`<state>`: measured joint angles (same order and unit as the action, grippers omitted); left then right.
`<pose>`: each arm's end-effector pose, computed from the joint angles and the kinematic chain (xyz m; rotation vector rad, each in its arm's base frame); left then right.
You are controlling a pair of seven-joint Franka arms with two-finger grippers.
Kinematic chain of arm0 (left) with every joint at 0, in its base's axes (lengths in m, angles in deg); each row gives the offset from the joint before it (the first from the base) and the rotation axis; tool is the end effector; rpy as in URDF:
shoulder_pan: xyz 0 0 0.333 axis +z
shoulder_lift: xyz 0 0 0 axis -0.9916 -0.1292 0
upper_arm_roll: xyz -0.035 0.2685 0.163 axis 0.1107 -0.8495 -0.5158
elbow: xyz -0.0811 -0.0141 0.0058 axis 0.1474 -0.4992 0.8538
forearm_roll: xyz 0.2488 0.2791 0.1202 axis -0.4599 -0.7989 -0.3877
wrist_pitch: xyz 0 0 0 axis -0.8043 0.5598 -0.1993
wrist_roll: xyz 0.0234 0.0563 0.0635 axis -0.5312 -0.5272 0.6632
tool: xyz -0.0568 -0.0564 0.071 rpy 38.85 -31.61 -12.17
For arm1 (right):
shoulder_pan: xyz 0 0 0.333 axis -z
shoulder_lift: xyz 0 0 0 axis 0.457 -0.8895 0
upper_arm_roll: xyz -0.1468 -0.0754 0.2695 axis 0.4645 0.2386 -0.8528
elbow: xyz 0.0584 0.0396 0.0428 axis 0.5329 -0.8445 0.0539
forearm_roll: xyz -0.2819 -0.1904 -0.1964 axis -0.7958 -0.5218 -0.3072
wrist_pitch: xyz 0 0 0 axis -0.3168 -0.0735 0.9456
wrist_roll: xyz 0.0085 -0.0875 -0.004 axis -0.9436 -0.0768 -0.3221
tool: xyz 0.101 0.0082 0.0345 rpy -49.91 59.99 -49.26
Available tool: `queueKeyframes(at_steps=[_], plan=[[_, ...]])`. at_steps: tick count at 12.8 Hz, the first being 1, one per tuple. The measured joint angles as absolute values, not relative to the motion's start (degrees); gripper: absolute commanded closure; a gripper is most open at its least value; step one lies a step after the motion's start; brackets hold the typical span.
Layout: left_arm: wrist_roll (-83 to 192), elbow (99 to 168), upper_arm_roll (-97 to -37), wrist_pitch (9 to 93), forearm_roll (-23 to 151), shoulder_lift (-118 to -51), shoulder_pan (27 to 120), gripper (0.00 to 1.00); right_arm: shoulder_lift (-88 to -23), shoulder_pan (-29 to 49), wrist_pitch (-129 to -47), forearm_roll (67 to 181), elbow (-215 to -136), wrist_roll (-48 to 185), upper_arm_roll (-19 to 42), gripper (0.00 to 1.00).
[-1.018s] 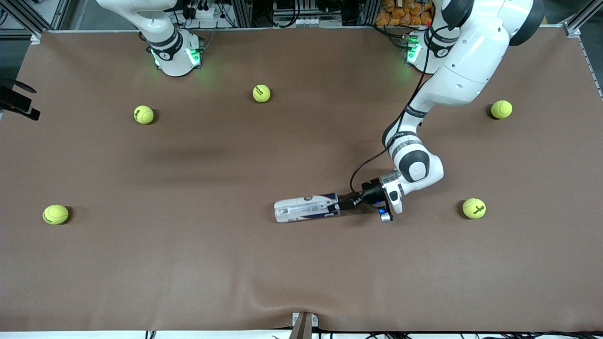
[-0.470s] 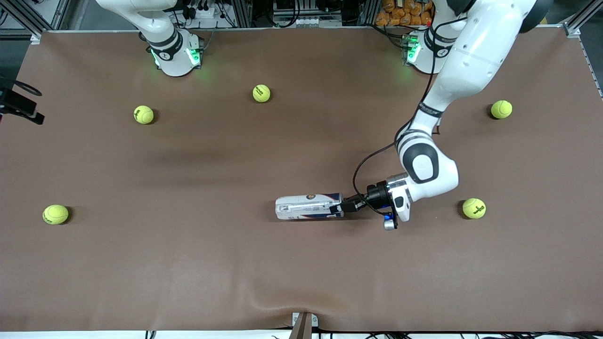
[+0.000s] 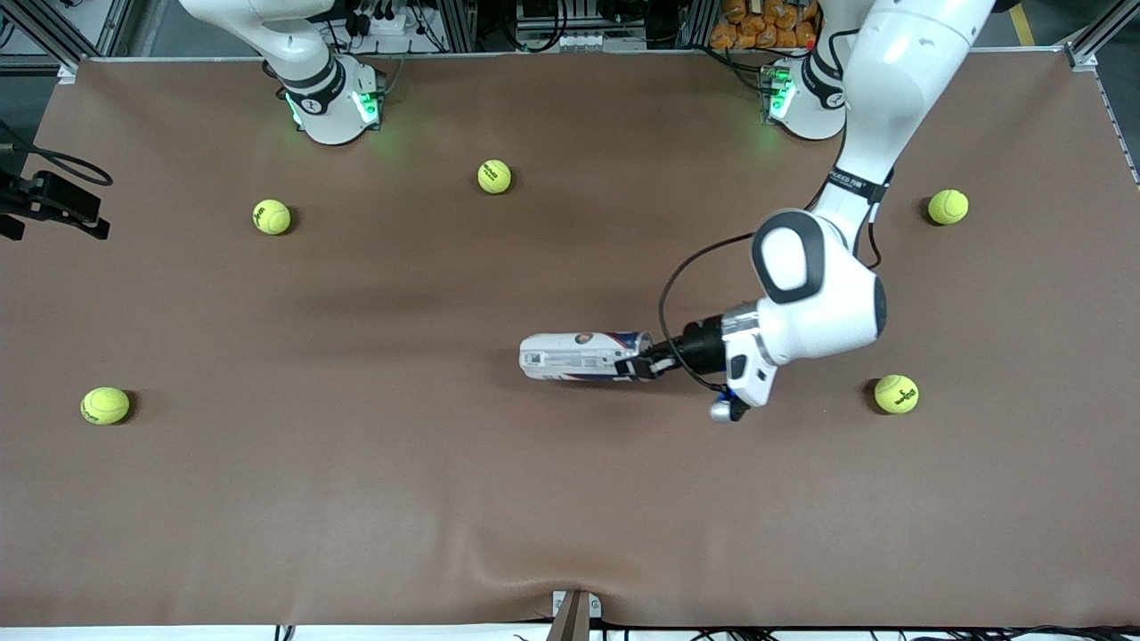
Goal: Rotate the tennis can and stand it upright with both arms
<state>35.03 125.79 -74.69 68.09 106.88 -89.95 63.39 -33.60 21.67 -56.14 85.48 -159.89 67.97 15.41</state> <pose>0.6214 -0.3474 0.3476 2.2597 0.6494 -0.2671 0.5527 -0.0389 0.6485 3.1148 0.0121 -0.0611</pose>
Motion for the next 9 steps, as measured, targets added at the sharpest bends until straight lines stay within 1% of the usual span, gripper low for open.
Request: queueKeyframes(at_steps=[3, 7, 9], plan=[[15.2, 121.0, -74.4, 68.3, 86.6, -89.9, 58.6, 1.00, -33.6, 22.1, -56.2, 85.5, -159.9, 68.0, 15.8, 0.00], [2.2, 120.3, -74.5, 67.6, 68.7, -90.0, 53.1, 1.00, -33.3, 24.2, -54.8, 85.5, -159.8, 67.9, 16.1, 0.00], [-1.9, 120.3, -74.5, 63.0, 59.0, -90.1, 50.2, 1.00, -33.2, 24.8, -54.6, 85.5, -159.8, 67.9, 16.2, 0.00]])
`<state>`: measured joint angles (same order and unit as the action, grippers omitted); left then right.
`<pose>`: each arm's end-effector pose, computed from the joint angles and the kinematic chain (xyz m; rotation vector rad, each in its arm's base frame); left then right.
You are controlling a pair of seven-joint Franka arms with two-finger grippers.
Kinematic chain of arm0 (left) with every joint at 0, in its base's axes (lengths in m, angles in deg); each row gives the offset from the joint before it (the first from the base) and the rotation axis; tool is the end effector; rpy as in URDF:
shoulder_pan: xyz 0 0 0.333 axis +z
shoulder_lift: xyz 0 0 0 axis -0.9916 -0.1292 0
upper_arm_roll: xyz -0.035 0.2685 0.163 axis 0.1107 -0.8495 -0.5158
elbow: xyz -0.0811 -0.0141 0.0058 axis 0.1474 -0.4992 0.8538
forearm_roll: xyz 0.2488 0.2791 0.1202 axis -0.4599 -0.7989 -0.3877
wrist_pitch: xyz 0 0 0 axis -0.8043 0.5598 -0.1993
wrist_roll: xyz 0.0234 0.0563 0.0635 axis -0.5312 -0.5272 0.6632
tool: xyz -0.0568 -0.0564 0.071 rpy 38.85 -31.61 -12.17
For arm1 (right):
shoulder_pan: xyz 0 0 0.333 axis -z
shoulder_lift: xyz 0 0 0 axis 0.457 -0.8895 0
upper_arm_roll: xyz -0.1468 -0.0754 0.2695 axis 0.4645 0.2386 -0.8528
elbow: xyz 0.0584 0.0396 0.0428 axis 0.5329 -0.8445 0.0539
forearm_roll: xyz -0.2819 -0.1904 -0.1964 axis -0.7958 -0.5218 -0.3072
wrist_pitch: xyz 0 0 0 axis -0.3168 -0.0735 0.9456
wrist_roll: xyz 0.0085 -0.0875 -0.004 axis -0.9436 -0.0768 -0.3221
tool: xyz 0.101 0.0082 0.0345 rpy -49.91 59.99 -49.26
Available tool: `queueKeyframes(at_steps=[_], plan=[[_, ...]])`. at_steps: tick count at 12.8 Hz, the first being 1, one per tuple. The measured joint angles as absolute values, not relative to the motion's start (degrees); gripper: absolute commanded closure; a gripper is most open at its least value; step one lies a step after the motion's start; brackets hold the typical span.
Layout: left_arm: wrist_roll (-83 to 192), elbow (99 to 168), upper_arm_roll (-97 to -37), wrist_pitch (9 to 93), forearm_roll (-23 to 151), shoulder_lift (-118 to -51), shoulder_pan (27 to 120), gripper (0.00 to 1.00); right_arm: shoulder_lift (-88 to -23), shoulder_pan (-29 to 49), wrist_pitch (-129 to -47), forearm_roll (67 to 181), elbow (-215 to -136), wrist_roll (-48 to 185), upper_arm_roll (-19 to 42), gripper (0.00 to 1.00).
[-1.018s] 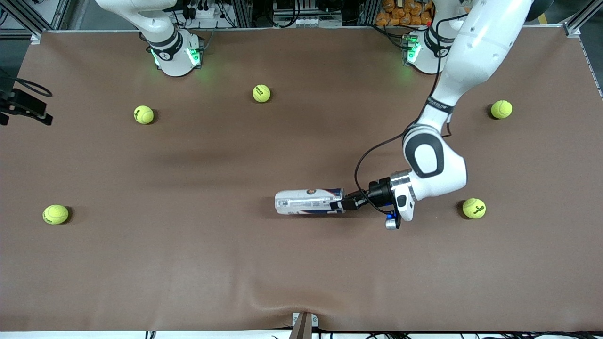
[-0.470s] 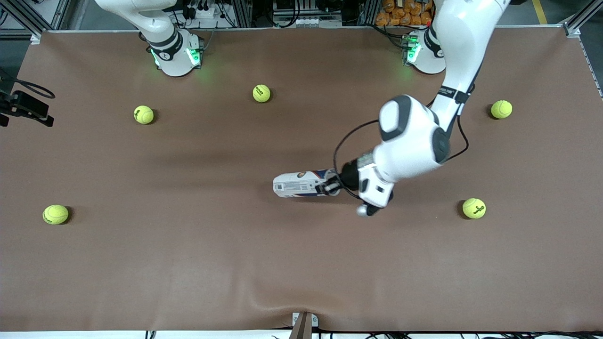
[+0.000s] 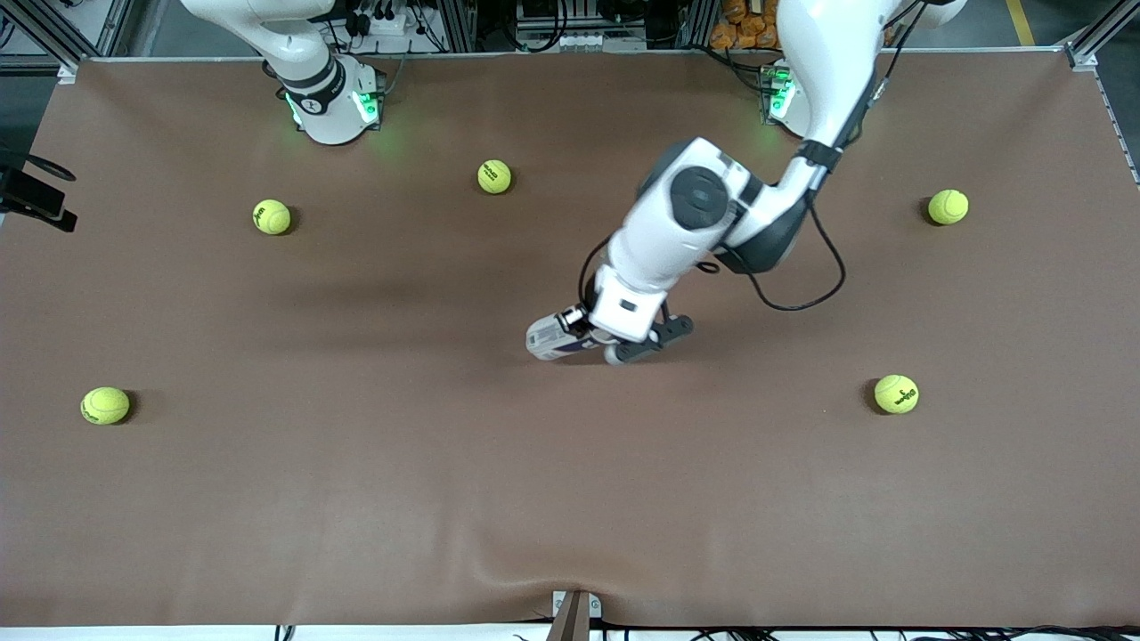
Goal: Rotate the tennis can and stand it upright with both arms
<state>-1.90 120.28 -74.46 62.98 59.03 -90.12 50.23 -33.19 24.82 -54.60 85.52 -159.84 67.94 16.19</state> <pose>0.5400 -0.4772 0.3763 2.8227 0.5953 0.0114 0.5435 -0.0762 0.6506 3.1175 -0.0963 -0.0916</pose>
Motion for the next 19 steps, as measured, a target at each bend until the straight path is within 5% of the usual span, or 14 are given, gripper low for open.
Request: queueKeyframes(at_steps=[6, 7, 8, 19], plan=[[-6.0, 119.4, -74.8, 53.5, 45.9, -91.1, 43.8, 0.97, -32.7, 25.2, -52.8, 85.5, -159.8, 67.9, 16.3, 0.00], [-6.0, 119.1, -74.8, 53.3, 45.4, -91.3, 43.6, 0.57, -32.7, 25.2, -52.8, 85.5, -159.8, 67.9, 16.2, 0.00], [-6.0, 119.0, -74.8, 53.2, 45.3, -91.4, 43.4, 0.01, -32.7, 25.2, -52.8, 85.5, -159.9, 68.0, 16.1, 0.00], [-7.9, 112.7, -75.4, 47.7, 42.4, -90.2, 43.0, 0.00, -32.7, 25.3, -54.0, 88.1, -161.7, 68.0, 15.9, 0.00]])
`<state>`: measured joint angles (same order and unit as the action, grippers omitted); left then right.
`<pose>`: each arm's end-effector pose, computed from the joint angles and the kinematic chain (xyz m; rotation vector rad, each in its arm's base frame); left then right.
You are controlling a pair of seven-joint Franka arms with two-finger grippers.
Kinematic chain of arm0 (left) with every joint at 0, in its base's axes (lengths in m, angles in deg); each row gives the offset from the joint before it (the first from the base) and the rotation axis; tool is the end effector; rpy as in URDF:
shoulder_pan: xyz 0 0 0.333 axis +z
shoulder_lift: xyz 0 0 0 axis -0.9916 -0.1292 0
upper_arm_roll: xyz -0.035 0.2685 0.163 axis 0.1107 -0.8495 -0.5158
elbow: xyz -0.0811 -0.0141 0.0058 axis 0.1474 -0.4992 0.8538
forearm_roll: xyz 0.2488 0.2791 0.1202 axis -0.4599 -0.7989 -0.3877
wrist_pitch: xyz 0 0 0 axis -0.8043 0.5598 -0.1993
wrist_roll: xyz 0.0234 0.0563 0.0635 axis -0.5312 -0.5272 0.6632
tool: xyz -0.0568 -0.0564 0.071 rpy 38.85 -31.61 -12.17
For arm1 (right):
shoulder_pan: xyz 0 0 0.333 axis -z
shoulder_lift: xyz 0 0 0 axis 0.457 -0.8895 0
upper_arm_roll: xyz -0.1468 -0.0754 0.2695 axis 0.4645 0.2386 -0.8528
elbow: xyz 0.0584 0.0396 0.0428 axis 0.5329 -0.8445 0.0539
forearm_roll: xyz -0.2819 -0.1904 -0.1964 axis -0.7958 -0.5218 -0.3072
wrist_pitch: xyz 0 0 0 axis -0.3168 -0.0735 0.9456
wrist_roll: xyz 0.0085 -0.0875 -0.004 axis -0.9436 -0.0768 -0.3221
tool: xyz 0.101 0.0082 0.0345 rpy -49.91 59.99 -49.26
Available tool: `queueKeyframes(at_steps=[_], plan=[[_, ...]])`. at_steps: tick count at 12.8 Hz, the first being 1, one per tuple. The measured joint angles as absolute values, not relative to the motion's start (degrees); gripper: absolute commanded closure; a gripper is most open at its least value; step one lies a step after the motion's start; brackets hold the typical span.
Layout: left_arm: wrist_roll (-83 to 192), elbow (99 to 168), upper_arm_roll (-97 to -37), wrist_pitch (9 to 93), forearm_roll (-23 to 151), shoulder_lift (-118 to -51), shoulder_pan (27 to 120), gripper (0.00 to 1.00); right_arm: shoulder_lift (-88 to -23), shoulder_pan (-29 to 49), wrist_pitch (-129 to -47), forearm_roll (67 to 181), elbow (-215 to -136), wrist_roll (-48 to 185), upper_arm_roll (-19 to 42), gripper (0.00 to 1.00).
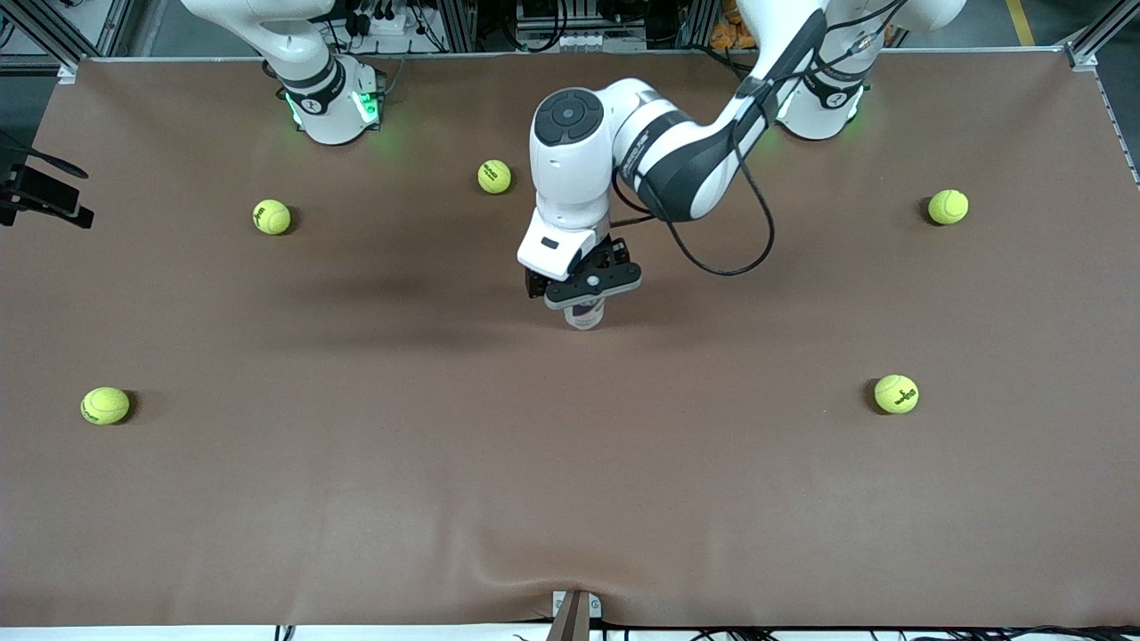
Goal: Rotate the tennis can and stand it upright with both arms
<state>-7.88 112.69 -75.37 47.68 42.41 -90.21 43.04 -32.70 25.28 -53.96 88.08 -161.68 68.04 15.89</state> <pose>0.4961 -0.5204 0.4115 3.1010 0.4426 0.2237 0.5401 -0.0725 0.6397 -3.1088 0.0899 0.1375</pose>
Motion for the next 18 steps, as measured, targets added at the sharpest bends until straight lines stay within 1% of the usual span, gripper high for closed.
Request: queueKeyframes(at_steps=[4, 7, 11, 16, 18], plan=[[-7.5, 110.5, -75.7, 41.8, 42.3, -85.0, 46.4, 0.00, -32.7, 25.3, -54.0, 87.3, -161.7, 68.0, 15.9, 0.00], [-1.8, 110.5, -75.8, 36.5, 42.3, -80.6, 51.6, 0.00, -32.7, 25.3, -54.0, 86.9, -161.7, 68.0, 15.9, 0.00], [3.0, 110.5, -75.7, 32.3, 44.5, -76.1, 60.4, 0.00, -32.7, 25.3, -54.0, 86.9, -161.7, 68.0, 15.8, 0.00], [26.8, 110.8, -75.6, 21.7, 46.6, -71.2, 71.8, 0.00, -32.7, 25.3, -53.9, 86.8, -161.8, 68.0, 15.6, 0.00], [37.9, 112.0, -75.6, 19.6, 46.8, -69.3, 76.4, 0.00, -32.7, 25.2, -53.9, 86.7, -161.8, 68.0, 15.6, 0.00]])
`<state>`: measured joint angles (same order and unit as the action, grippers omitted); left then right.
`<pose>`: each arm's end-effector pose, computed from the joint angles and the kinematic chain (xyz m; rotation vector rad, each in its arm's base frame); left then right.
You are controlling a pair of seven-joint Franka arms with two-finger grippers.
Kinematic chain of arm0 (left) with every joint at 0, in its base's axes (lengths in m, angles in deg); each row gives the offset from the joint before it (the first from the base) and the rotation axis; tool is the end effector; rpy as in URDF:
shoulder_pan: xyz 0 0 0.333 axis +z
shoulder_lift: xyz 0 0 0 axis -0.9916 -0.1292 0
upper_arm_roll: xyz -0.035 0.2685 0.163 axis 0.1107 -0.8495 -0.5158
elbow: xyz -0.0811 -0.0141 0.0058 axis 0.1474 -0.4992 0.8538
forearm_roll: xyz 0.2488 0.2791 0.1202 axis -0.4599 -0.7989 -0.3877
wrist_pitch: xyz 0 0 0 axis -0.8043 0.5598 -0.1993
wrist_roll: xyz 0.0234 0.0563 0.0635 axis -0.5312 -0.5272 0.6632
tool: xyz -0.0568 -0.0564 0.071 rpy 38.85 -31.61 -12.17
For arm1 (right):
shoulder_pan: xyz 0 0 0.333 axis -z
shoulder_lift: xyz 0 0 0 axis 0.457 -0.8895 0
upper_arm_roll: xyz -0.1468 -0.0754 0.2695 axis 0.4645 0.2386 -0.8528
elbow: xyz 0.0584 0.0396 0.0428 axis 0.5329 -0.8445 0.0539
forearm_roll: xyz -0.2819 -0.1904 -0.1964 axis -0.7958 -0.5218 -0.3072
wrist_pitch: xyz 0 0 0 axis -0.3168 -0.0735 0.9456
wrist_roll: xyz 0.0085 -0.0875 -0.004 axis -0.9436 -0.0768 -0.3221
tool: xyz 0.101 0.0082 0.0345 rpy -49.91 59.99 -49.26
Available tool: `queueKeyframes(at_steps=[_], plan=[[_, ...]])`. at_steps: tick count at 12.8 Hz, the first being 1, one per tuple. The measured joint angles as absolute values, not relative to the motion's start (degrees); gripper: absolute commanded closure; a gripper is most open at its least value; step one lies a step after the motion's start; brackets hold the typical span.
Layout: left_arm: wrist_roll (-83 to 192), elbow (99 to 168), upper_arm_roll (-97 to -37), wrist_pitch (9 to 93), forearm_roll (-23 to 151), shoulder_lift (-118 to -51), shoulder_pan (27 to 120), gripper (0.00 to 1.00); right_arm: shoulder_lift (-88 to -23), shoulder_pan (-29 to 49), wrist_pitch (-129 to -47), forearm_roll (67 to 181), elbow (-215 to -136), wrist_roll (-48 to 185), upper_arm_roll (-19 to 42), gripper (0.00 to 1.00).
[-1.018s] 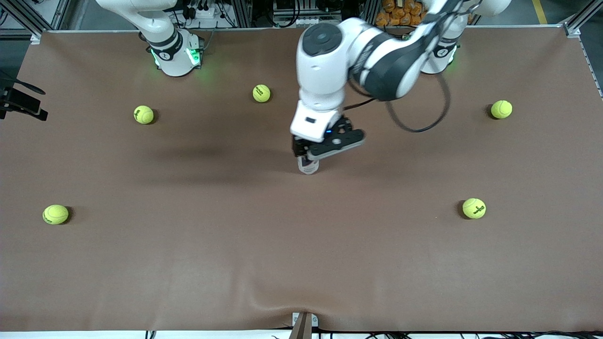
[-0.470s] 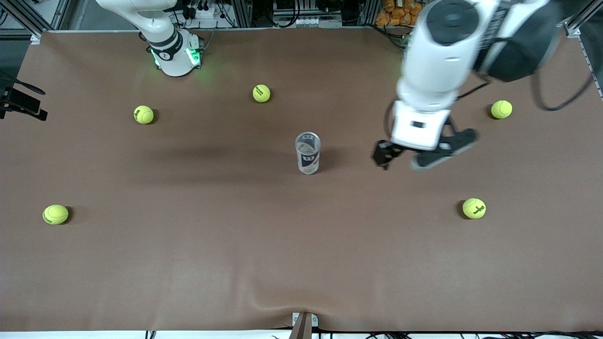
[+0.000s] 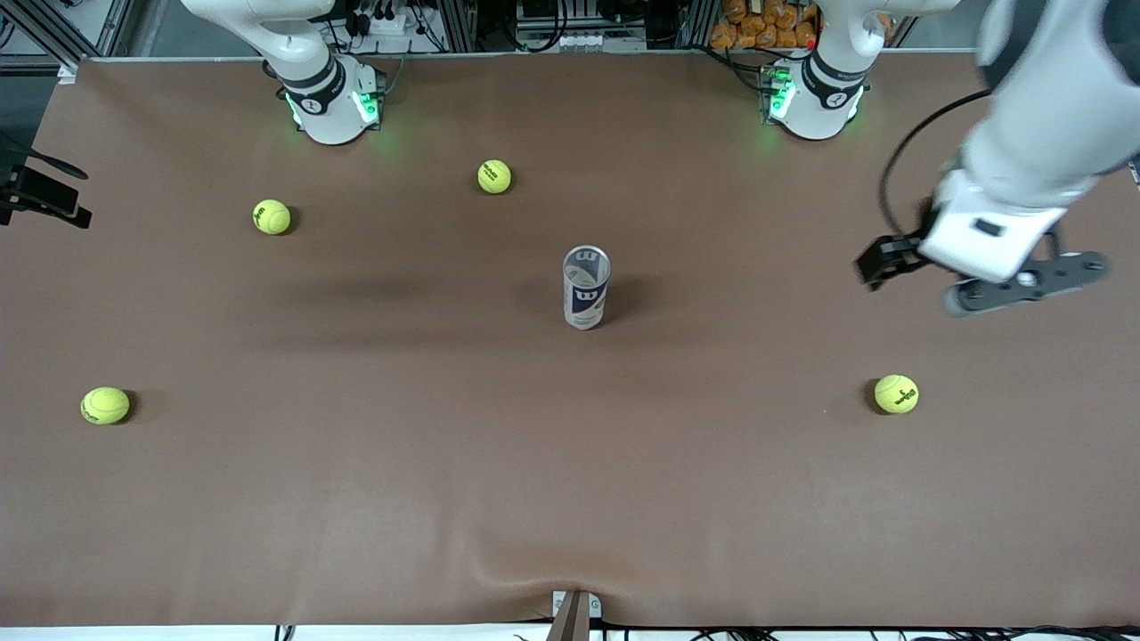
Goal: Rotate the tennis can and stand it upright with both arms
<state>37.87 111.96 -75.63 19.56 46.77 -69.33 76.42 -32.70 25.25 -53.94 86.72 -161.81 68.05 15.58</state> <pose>0.5859 -0.1380 0.6145 -3.0065 -0.2072 0.0047 0.5401 -0.0721 0.6386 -3.1319 0.0850 0.1467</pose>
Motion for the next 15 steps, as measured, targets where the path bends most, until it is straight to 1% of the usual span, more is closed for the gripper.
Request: queueKeyframes(at_steps=[2, 5, 9, 11, 15], plan=[[47.7, 114.6, -75.6, 19.3, 47.2, -67.0, 79.7, 0.00, -32.7, 25.2, -53.9, 86.7, -161.8, 68.1, 15.5, 0.00], [53.9, 119.9, -75.5, 19.6, 51.6, -62.8, 83.8, 0.00, -32.7, 25.1, -53.9, 86.7, -161.8, 68.1, 15.4, 0.00], [54.6, 130.6, -75.5, 24.0, 52.4, -54.6, 85.2, 0.00, -32.7, 25.1, -53.9, 86.7, -161.9, 68.1, 15.4, 0.00], [55.2, 131.8, -75.6, 24.6, 52.4, -53.0, 85.9, 0.00, -32.7, 25.1, -53.9, 86.7, -161.9, 68.1, 15.4, 0.00], [56.8, 131.0, -75.8, 24.8, 52.5, -53.1, 87.4, 0.00, -32.7, 25.1, -53.9, 86.6, -161.9, 68.1, 15.4, 0.00]])
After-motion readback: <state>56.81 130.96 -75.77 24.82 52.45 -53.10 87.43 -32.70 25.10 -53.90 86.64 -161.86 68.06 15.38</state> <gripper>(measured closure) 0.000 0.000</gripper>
